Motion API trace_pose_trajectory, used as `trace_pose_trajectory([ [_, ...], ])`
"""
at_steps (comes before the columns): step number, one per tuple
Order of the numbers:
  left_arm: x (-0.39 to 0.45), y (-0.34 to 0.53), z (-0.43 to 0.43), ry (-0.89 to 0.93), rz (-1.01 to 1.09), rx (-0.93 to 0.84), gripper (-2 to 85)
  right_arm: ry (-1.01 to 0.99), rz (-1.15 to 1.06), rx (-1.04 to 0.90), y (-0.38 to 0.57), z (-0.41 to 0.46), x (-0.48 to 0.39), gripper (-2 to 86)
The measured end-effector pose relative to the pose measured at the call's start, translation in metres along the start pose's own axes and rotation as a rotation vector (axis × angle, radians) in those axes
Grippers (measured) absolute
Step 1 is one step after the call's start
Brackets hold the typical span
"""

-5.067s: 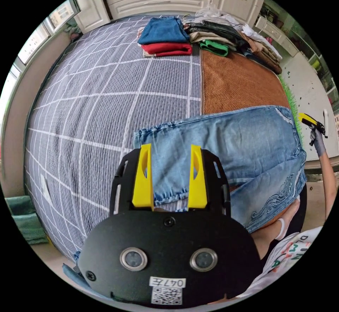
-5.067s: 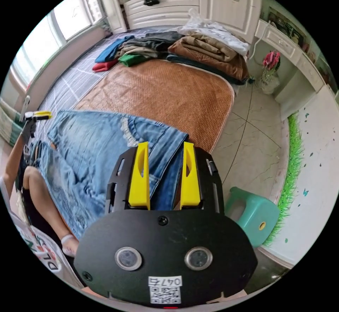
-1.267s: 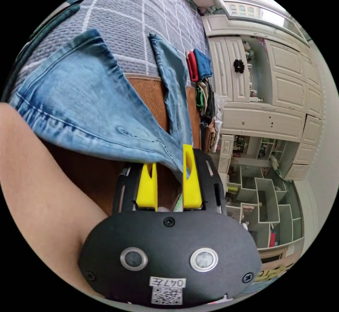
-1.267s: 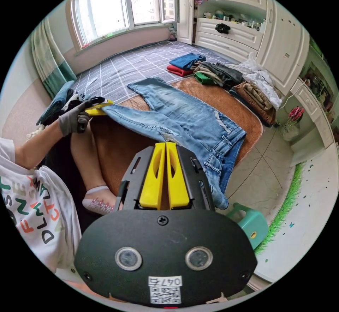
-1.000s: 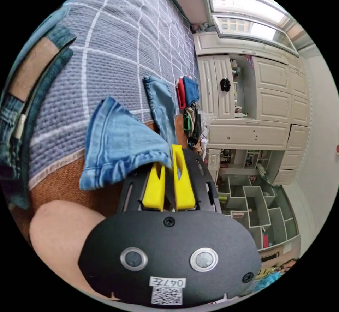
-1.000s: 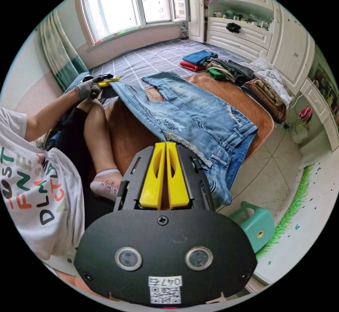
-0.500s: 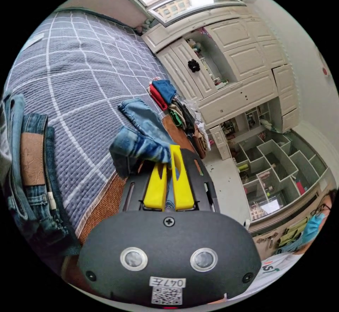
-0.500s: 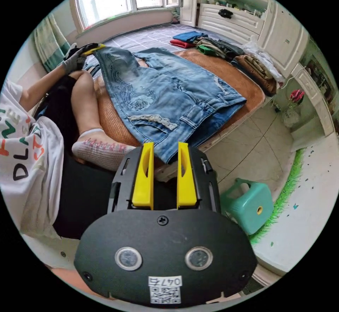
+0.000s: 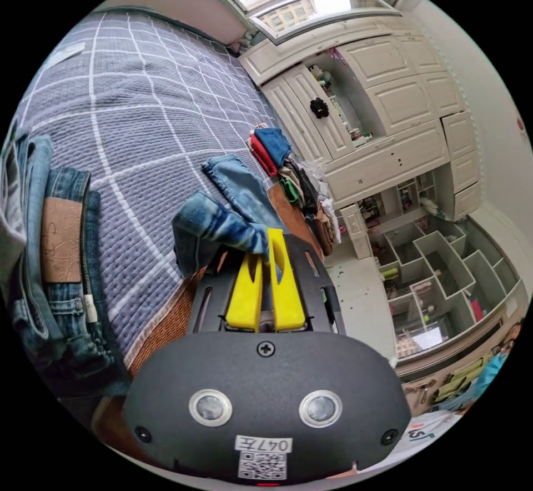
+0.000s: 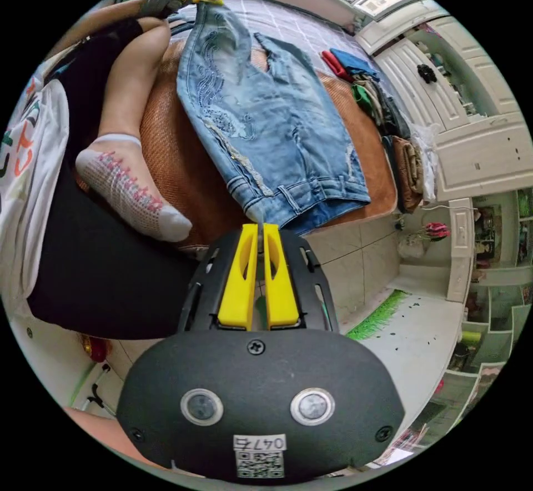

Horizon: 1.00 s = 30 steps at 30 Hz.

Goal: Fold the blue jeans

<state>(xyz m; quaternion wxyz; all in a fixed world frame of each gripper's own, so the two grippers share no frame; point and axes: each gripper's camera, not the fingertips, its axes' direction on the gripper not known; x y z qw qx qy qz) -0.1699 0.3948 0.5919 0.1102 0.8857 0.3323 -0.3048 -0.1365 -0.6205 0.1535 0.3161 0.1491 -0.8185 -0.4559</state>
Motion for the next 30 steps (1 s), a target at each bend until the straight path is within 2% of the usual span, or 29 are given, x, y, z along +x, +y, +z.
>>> trace_pose_trajectory([
  [4, 0.05, -0.011, 0.005, -0.153, 0.081, -0.03, -0.9, 0.03, 0.075, 0.027, 0.032, -0.052, 0.011, 0.0],
  [9, 0.096, -0.03, 0.007, -0.16, 0.129, -0.145, -0.9, -0.143, 0.083, 0.027, 0.062, -0.079, -0.007, 0.0],
  [11, 0.116, -0.042, 0.02, -0.216, 0.159, -0.215, -0.9, -0.251, 0.065, 0.013, 0.063, -0.078, -0.013, 0.0],
  [15, 0.137, -0.071, 0.064, -0.262, 0.167, -0.286, -0.9, -0.274, 0.075, -0.002, 0.054, -0.065, -0.003, 0.1],
  [18, 0.153, -0.109, 0.111, -0.217, 0.115, -0.303, -0.9, -0.229, 0.165, 0.022, 0.048, -0.054, 0.031, 0.0],
  [21, 0.182, -0.16, 0.181, -0.244, 0.127, -0.382, -0.9, -0.218, 0.266, 0.042, 0.045, -0.038, 0.078, 0.1],
  [26, 0.241, -0.244, 0.339, -0.425, 0.198, -0.647, -0.9, -0.274, 0.428, 0.019, 0.035, 0.017, 0.161, 0.1],
  [30, 0.27, -0.282, 0.429, -0.524, 0.197, -0.76, -0.9, -0.341, 0.504, -0.02, 0.025, 0.062, 0.197, 0.1],
])
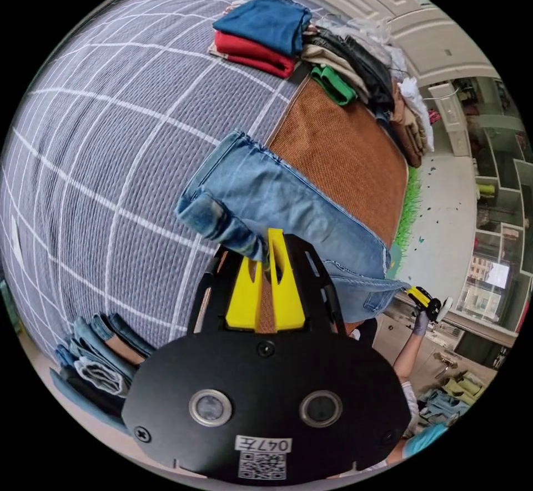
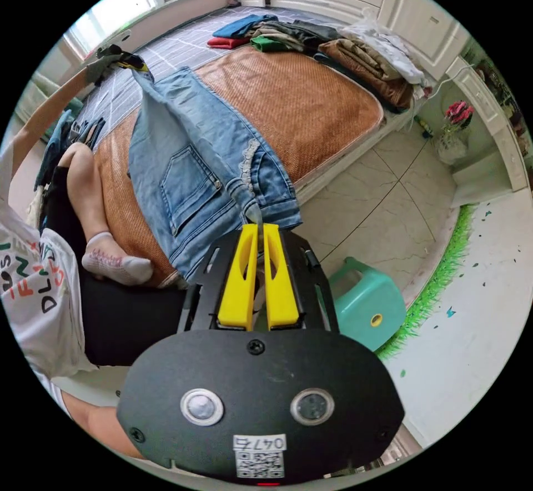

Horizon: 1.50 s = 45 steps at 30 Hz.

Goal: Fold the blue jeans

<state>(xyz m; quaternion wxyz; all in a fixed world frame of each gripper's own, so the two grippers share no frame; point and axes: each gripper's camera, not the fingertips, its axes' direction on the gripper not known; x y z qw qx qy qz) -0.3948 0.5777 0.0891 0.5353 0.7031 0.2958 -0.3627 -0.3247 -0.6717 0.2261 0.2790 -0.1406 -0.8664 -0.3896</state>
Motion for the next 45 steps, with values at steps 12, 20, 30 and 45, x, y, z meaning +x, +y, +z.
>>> trace_pose_trajectory([
  [12, 0.039, -0.138, 0.094, -0.055, -0.152, -0.124, 16.6, -0.047, 0.304, 0.008, -0.032, 0.07, 0.056, 3.9],
  [20, 0.062, -0.005, 0.074, 0.116, 0.15, 0.221, 16.4, -0.068, 0.142, 0.278, -0.053, 0.014, -0.045, 3.8],
  [30, 0.022, 0.155, 0.224, 0.774, 0.184, 0.381, 3.7, -0.097, -0.246, 0.14, -0.174, 0.068, -0.276, 3.5],
  [45, -0.094, 0.205, 0.336, 0.595, -0.353, 0.509, 10.4, -0.016, -0.104, 0.083, -0.246, 0.022, -0.278, -0.2],
])
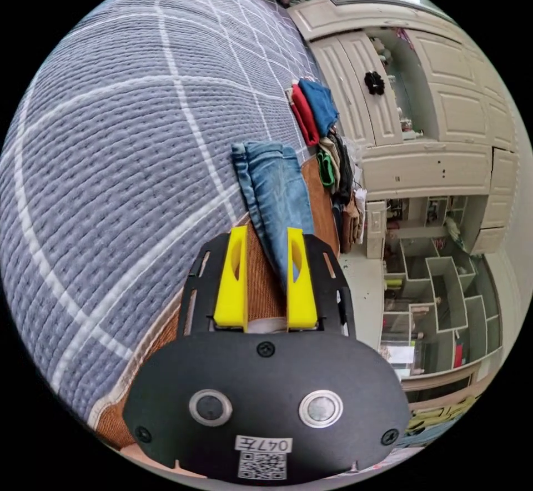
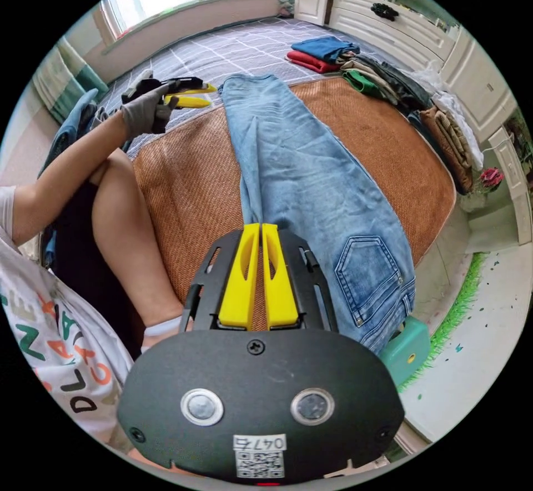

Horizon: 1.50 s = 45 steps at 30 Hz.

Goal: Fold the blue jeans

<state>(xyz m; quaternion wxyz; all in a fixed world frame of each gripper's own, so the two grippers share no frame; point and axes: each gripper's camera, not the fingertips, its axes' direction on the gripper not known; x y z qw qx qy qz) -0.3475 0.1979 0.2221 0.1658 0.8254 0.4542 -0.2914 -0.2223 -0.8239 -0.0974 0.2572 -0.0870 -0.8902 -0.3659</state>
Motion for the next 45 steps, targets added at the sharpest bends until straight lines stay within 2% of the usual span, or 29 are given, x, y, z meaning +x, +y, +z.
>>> trace_pose_trajectory([
  [6, -0.026, -0.013, 0.034, -0.15, 0.107, -0.002, 9.7, 0.022, -0.037, -0.057, -0.032, 0.009, -0.008, -0.2],
  [10, -0.086, 0.009, 0.05, 0.084, -0.034, 0.063, 7.5, 0.026, -0.055, -0.081, -0.054, 0.014, -0.006, -0.2],
  [14, -0.096, 0.024, 0.062, 0.129, 0.026, 0.021, 0.6, -0.049, -0.023, -0.094, -0.074, 0.021, 0.007, -0.2],
  [18, -0.077, 0.042, 0.035, 0.019, 0.121, 0.032, -0.3, -0.116, -0.011, -0.106, -0.091, 0.021, 0.013, -0.2],
  [20, -0.075, 0.06, 0.012, -0.098, 0.158, 0.063, 0.2, -0.148, -0.045, -0.114, -0.105, 0.021, 0.008, -0.1],
  [22, -0.096, 0.073, -0.005, -0.176, 0.092, 0.096, 1.9, -0.197, -0.101, -0.124, -0.117, 0.027, -0.004, 0.3],
  [23, -0.122, 0.081, -0.015, -0.187, -0.006, 0.115, 6.1, -0.242, -0.165, -0.166, -0.127, 0.036, -0.013, 1.0],
  [24, -0.136, 0.086, -0.021, -0.166, -0.057, 0.13, 9.6, -0.261, -0.193, -0.192, -0.132, 0.041, -0.017, 1.3],
  [26, -0.184, 0.107, -0.046, 0.059, -0.199, 0.211, 17.6, -0.325, -0.261, -0.196, -0.162, 0.048, -0.023, 3.8],
  [27, -0.192, 0.112, -0.053, 0.102, -0.217, 0.237, 17.9, -0.324, -0.259, -0.163, -0.171, 0.044, -0.022, 4.1],
  [29, -0.209, 0.129, -0.08, 0.109, -0.25, 0.335, 18.4, -0.352, -0.271, 0.05, -0.22, 0.022, -0.012, 4.1],
  [32, -0.222, 0.14, -0.098, 0.128, -0.248, 0.403, 17.8, -0.355, -0.287, 0.232, -0.299, 0.014, -0.001, 3.6],
  [36, -0.245, 0.142, -0.099, 0.163, -0.256, 0.409, 16.6, -0.272, -0.302, 0.174, -0.408, 0.057, 0.009, 4.5],
  [38, -0.267, 0.141, -0.098, 0.251, -0.283, 0.411, 15.9, -0.251, -0.276, 0.121, -0.464, 0.095, 0.017, 5.5],
  [42, -0.291, 0.138, -0.106, 0.338, -0.294, 0.43, 14.6, -0.207, -0.264, 0.041, -0.514, 0.141, 0.021, 5.4],
  [45, -0.297, 0.133, -0.112, 0.346, -0.282, 0.425, 14.1, -0.231, -0.298, -0.02, -0.534, 0.168, 0.019, 1.7],
])
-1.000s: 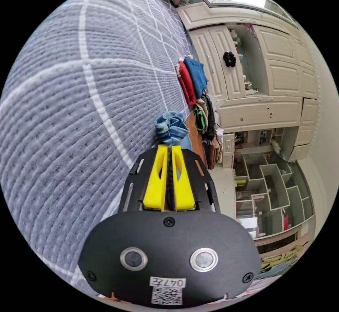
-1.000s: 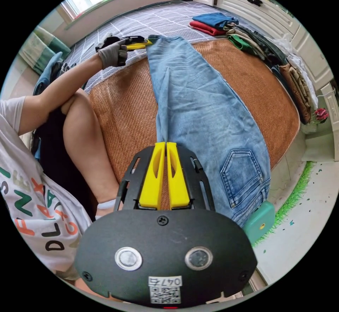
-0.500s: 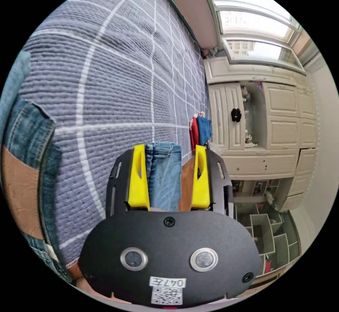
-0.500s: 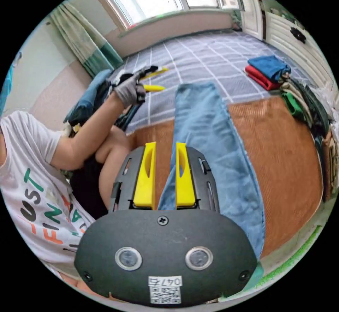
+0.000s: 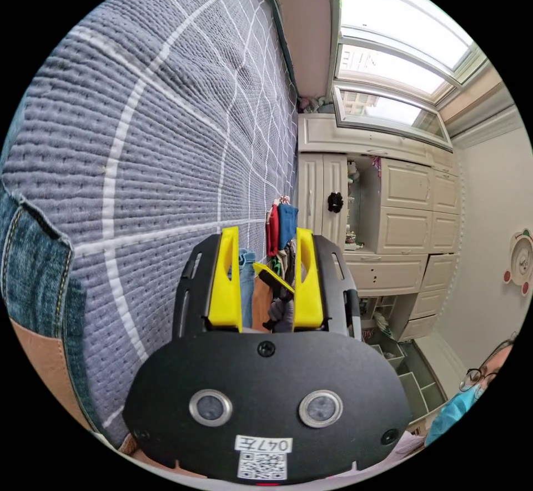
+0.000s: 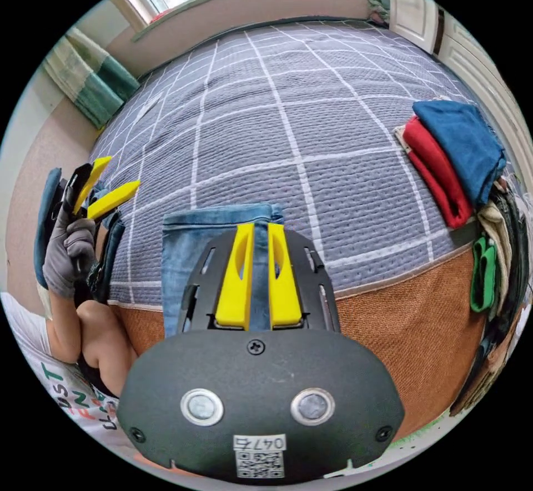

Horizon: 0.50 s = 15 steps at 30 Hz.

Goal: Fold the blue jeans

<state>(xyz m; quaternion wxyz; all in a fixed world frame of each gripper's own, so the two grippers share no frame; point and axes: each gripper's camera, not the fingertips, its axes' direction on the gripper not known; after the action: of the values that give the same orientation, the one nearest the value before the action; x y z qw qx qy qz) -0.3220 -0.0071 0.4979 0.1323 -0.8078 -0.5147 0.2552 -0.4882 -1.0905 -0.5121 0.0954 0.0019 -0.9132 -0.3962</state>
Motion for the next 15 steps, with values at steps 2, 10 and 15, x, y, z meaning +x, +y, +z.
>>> trace_pose_trajectory([
  [2, -0.002, -0.004, -0.002, 0.01, -0.005, -0.015, 14.3, -0.119, -0.141, -0.021, -0.006, 0.004, -0.004, 0.0],
  [10, 0.014, -0.027, 0.002, -0.102, 0.033, -0.076, 16.0, -0.082, -0.182, -0.025, -0.009, 0.022, 0.033, -0.1],
  [15, 0.034, -0.046, 0.041, -0.095, 0.112, -0.339, 12.5, -0.004, 0.005, 0.02, 0.003, 0.018, 0.039, 5.3],
])
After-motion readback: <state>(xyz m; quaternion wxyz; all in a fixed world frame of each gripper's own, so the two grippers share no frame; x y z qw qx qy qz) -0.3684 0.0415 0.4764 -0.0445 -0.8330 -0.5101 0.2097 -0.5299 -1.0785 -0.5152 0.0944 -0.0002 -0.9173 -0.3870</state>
